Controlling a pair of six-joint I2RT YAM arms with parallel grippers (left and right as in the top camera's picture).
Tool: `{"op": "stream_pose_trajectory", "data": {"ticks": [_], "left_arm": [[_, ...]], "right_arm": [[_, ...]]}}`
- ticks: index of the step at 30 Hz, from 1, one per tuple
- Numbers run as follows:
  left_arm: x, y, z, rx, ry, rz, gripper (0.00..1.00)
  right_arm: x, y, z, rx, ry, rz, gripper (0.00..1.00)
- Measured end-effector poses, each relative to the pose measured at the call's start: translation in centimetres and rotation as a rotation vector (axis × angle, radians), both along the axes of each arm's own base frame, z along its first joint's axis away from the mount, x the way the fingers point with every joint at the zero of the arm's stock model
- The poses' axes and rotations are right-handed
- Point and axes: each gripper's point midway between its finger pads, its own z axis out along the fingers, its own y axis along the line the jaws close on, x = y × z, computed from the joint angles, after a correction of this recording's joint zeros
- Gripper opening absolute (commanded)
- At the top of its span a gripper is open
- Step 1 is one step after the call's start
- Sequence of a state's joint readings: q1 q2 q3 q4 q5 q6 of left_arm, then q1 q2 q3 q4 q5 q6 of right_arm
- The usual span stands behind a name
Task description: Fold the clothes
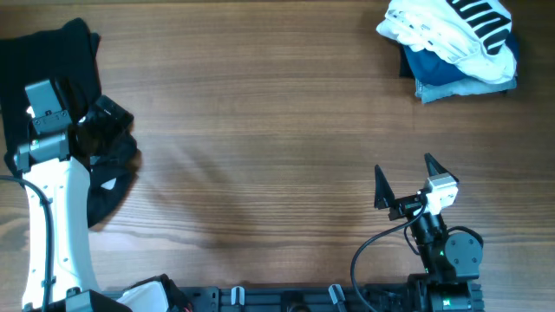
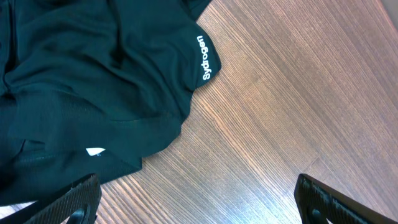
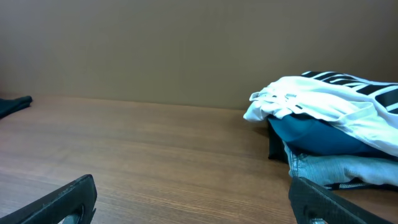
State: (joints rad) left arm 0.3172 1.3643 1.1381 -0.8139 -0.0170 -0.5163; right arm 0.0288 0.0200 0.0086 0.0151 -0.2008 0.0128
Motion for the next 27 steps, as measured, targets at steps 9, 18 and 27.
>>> {"op": "stream_pose_trajectory", "data": {"ticks": [9, 18, 27], "left_arm": [[0.0, 0.0, 0.0, 0.000, 0.000, 0.000, 1.00], [0.0, 0.0, 0.0, 0.000, 0.000, 0.000, 1.00], [2.4, -1.8, 5.4, 0.119, -0.372, -0.068, 1.00]], "right_arm": [[0.0, 0.0, 0.0, 0.000, 0.000, 0.001, 1.00], [0.0, 0.0, 0.0, 0.000, 0.000, 0.001, 1.00], [0.0, 0.0, 0.0, 0.000, -0.002, 0.001, 1.00]]}}
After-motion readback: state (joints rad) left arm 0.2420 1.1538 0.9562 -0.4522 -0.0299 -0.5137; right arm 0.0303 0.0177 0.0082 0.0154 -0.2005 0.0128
